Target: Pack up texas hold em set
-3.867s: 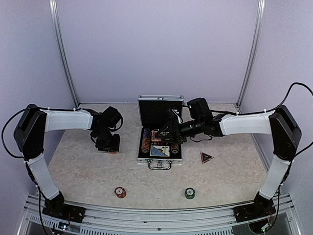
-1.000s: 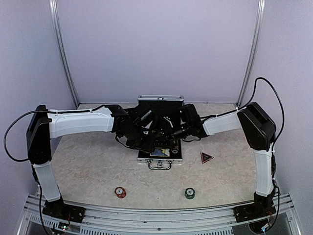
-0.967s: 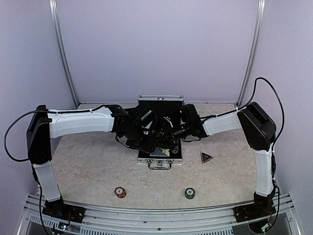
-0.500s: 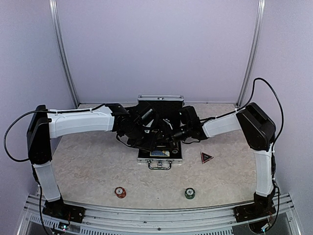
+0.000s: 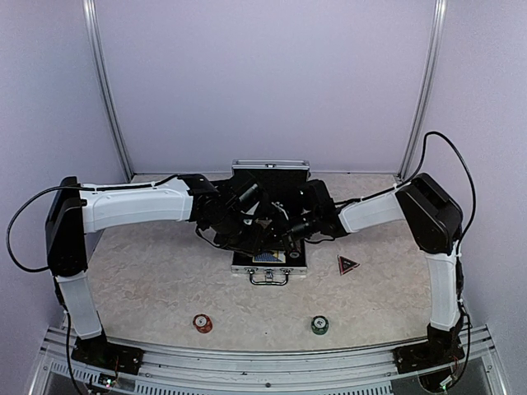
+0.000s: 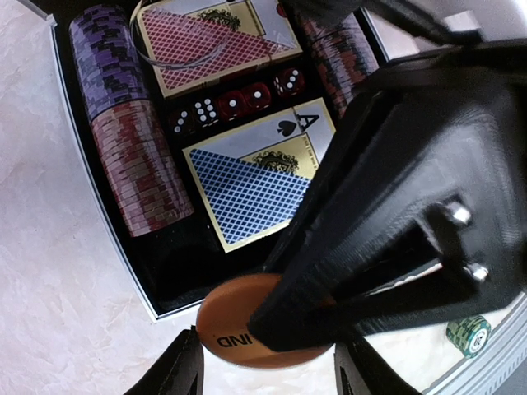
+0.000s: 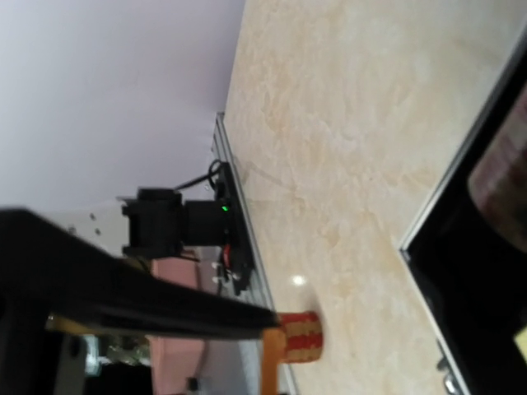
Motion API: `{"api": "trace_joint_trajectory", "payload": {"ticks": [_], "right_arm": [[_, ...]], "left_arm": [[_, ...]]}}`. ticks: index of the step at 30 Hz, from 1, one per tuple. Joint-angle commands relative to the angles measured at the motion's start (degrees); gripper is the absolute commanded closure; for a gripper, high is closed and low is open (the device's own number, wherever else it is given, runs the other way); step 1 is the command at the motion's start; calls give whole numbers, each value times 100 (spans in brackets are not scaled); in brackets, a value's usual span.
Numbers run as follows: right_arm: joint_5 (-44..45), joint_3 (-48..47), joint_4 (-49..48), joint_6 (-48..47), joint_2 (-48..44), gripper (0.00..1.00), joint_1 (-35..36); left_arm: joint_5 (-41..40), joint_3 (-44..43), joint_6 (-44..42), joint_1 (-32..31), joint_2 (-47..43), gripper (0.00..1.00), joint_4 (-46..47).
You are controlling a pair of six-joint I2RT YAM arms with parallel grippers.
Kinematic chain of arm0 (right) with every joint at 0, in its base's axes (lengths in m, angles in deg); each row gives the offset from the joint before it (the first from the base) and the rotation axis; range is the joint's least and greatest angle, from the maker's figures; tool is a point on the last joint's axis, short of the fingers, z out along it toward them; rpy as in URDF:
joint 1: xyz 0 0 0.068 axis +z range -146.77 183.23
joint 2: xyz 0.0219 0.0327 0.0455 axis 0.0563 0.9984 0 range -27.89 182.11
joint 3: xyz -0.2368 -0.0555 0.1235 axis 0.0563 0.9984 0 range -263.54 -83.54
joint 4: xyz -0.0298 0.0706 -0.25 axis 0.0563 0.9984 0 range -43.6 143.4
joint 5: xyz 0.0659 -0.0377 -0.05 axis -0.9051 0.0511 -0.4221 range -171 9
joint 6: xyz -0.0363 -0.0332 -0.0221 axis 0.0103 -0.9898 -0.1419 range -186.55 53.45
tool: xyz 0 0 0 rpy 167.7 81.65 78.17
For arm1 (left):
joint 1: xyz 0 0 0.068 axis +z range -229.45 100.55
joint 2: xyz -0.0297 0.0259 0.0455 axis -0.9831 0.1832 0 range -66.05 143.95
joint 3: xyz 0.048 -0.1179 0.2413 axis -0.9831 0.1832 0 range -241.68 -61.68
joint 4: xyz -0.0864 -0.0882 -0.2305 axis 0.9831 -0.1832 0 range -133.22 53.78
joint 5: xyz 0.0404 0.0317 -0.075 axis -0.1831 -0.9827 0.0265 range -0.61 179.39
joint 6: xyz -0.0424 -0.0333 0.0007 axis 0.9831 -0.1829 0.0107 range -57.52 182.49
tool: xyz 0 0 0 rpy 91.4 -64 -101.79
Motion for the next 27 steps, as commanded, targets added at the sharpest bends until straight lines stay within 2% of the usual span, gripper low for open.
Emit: {"api": "trace_joint_trajectory", "payload": {"ticks": [1, 8, 15, 17, 20, 24, 27], "right_arm": [[-307, 48, -14, -107, 94, 100, 74], [-313, 43, 34, -228, -2, 100, 90], [146, -95, 731, -1010, -317, 100, 25], [390, -82, 939, -1300, -484, 100, -14], [782, -55, 1288, -1837, -810, 100, -38], [1912, -53, 2216, -3189, -1397, 100, -35], [2569, 258, 2386, -3676, -1963, 100, -41]], "left_arm": [[-44, -100, -64, -25, 100, 48, -17], [-49, -92, -68, -27, 80, 45, -22], [-208, 37, -39, -4, -304, 14, -38], [-196, 163, -6, 12, -540, 2, 56], [-136, 410, 30, 75, -1037, 1, 252], [-142, 676, 88, 175, -1579, 1, 403], [-78, 915, 111, 276, -2019, 1, 579]]}}
